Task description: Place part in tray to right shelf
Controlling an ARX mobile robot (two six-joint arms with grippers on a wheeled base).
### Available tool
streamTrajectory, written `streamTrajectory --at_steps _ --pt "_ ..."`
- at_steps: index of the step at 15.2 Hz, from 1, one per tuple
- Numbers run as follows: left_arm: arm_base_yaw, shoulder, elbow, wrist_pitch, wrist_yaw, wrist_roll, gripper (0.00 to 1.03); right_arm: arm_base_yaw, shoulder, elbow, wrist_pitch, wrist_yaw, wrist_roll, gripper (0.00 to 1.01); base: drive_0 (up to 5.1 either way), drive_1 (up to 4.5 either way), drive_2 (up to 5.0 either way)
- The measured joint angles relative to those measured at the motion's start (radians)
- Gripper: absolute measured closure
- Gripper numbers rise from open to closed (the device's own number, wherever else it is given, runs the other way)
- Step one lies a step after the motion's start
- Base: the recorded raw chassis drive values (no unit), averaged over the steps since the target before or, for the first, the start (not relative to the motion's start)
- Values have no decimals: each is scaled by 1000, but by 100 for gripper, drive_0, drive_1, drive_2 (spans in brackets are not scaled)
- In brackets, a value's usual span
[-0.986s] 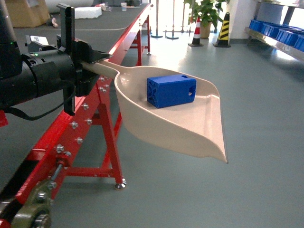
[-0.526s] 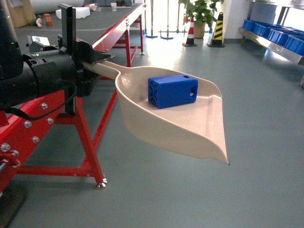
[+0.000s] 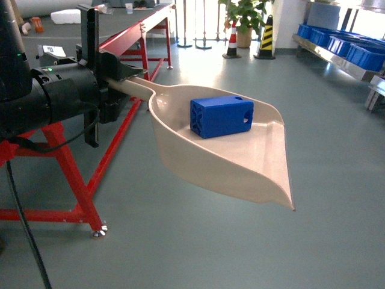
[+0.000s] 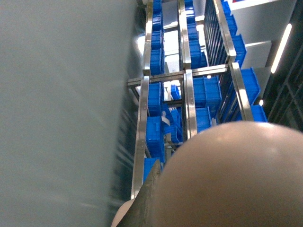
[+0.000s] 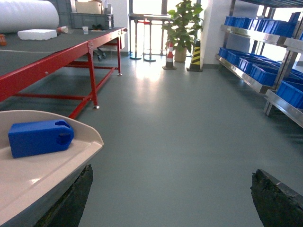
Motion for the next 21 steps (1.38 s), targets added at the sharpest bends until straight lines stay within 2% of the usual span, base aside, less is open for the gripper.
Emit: streamTrajectory --at_steps 5,8,13,21 --pt "1 0 0 -5 -3 0 89 0 1 0 -2 0 0 3 491 -316 -166" --pt "-19 0 2 5 11 0 89 0 0 0 0 4 0 3 0 0 0" --pt "3 0 1 -2 2 0 89 0 -3 0 0 3 0 3 24 456 -408" --pt "-1 0 2 0 1 0 89 0 0 0 -1 3 0 3 -4 429 -437"
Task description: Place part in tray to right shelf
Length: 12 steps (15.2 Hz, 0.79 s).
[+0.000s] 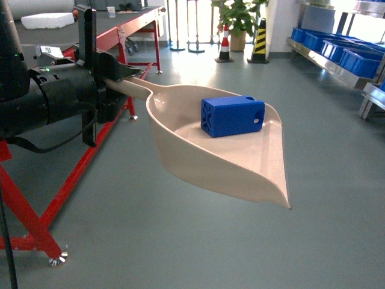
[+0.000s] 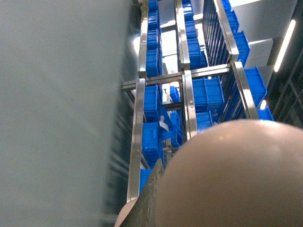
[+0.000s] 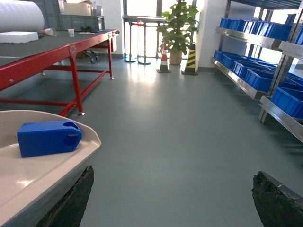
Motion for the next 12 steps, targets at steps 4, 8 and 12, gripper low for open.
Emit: streamTrajectory --at_steps 4,8,12 --pt "0 0 0 -1 -2 0 89 0 0 0 -1 -1 0 3 -1 431 -433" --pt "0 0 1 1 -2 0 90 0 0 0 0 -2 0 3 5 437 -427" --pt "1 0 1 -2 1 0 90 0 0 0 2 -2 0 3 2 434 -430"
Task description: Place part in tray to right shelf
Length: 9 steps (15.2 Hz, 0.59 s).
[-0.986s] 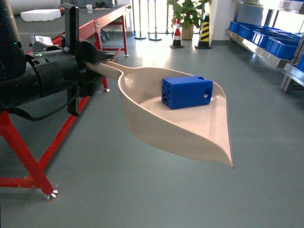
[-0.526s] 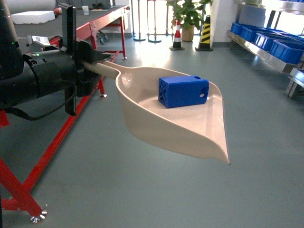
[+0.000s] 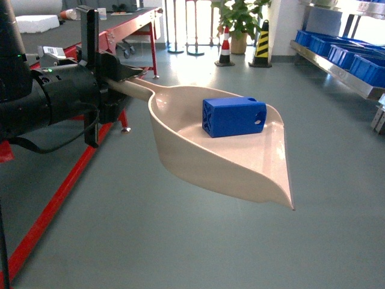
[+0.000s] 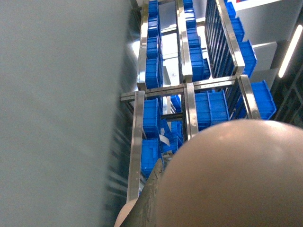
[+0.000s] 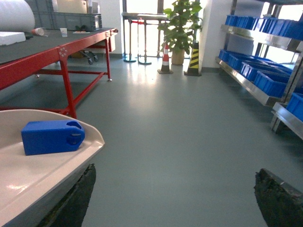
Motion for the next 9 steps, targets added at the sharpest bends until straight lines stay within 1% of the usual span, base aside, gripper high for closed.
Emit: streamTrajectory --at_steps 9 --pt "1 0 0 0 0 0 90 0 0 0 -1 -1 0 3 -7 425 -439"
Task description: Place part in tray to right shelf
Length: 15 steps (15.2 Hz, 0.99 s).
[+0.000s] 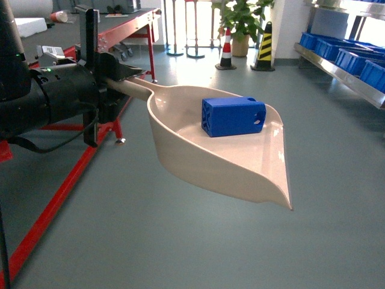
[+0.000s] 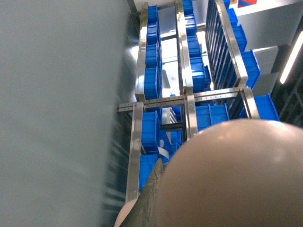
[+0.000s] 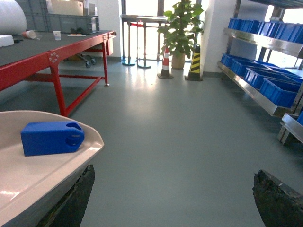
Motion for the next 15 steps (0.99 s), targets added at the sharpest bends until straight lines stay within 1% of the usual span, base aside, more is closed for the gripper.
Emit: streamTrajectory --at_steps 15 --pt "1 0 0 3 -3 0 90 0 1 0 -3 0 0 3 -7 425 -438"
